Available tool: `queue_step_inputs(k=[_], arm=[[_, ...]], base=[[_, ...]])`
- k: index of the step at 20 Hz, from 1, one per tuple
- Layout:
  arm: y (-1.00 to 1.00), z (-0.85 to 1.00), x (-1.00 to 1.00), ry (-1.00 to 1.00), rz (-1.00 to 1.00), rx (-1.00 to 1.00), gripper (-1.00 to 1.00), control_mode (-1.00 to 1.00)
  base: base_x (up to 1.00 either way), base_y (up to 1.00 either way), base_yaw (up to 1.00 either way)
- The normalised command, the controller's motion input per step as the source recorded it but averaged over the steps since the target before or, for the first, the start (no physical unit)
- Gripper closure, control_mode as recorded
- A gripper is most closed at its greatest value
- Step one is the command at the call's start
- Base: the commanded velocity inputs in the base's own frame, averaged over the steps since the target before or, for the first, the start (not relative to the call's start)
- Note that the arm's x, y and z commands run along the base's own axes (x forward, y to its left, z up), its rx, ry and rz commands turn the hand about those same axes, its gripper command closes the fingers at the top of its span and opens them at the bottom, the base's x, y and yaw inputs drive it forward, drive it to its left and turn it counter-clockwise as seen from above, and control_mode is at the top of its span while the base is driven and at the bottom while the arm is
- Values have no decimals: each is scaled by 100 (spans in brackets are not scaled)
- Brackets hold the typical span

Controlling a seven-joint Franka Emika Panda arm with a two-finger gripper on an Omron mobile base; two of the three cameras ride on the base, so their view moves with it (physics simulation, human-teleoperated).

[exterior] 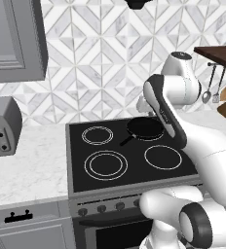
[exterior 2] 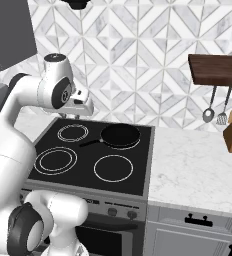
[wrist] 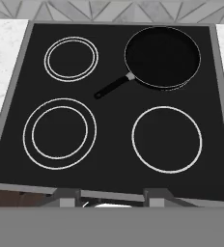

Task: Turn off the rear right burner of the stove.

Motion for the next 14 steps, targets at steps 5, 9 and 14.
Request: queue_step_inputs(k=[5,9,14], arm=[[-2,0,-23,0,0,0,-100,-100],[-1,0,-3,0,0,0,-100,-100],[-24,-2,0,0,0,0,-100,-100]], base=[[0,0,0],[0,0,0],[0,0,0]])
